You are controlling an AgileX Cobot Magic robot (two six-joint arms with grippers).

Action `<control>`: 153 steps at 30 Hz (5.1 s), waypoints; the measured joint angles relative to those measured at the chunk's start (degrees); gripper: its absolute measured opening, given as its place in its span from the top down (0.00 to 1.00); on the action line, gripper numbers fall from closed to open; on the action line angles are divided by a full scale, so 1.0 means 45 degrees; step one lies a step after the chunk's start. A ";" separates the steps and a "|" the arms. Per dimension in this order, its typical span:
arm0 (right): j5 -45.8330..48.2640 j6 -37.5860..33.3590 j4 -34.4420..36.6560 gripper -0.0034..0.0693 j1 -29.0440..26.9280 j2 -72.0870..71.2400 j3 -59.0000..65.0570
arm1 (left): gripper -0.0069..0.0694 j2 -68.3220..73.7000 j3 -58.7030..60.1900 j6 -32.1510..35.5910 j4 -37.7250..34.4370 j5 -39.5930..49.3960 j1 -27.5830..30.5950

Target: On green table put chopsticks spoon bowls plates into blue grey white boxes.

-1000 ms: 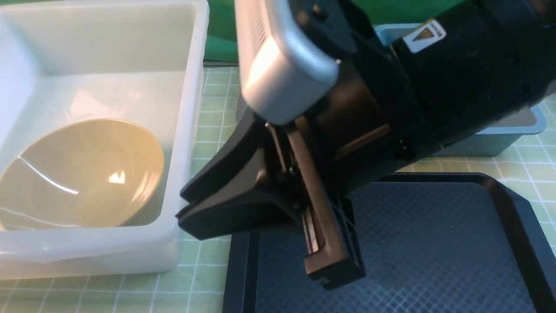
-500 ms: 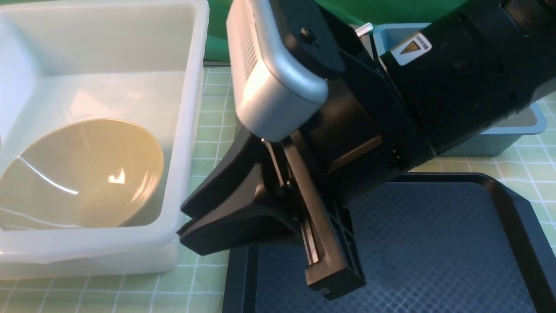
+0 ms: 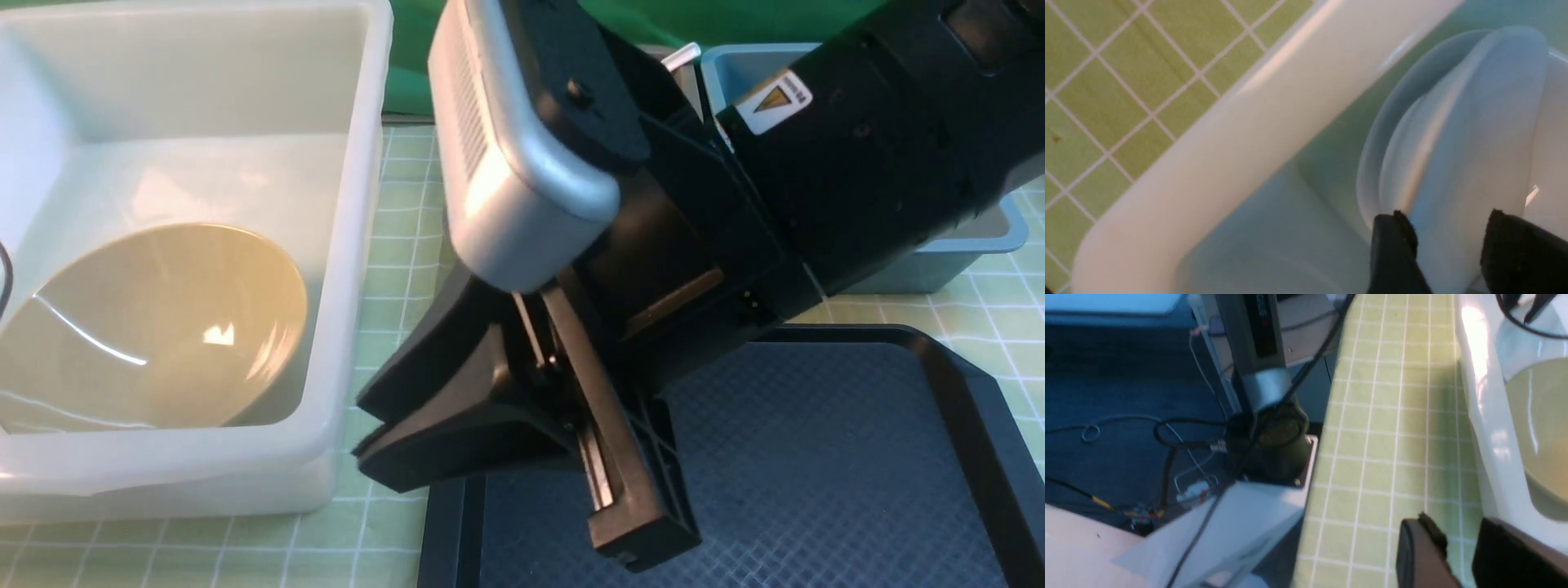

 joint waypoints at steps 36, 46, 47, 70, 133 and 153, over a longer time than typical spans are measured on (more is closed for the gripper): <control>-0.6036 1.1745 -1.0170 0.64 -0.4666 -1.4935 1.2467 | 0.90 -1.1052 0.5293 0.2124 -0.3940 -0.2041 -1.3982; -0.6454 1.2394 -1.0170 0.91 -0.4666 -1.7227 1.4020 | 0.91 -1.5618 1.0112 0.1908 -0.7454 -0.5947 -1.4100; -0.6474 1.2394 -1.0170 0.92 -0.4666 -1.7227 1.4020 | 0.91 -1.5670 1.0129 0.1908 -0.7476 -0.5982 -1.4100; -0.6472 1.2390 -1.0170 0.92 -0.4666 -1.7253 1.4104 | 0.91 -1.6649 1.0532 0.3355 -0.6908 -0.5753 -1.4100; -0.6498 1.2352 -1.0238 0.85 -0.4722 -1.7253 1.4351 | 0.91 -2.0796 1.6256 0.5533 -0.1972 -1.0016 -0.6990; -0.6845 1.1664 -1.0878 0.83 -1.1713 -1.8689 1.7944 | 0.91 -2.0796 1.6256 0.5533 -0.1972 -1.0016 -0.6990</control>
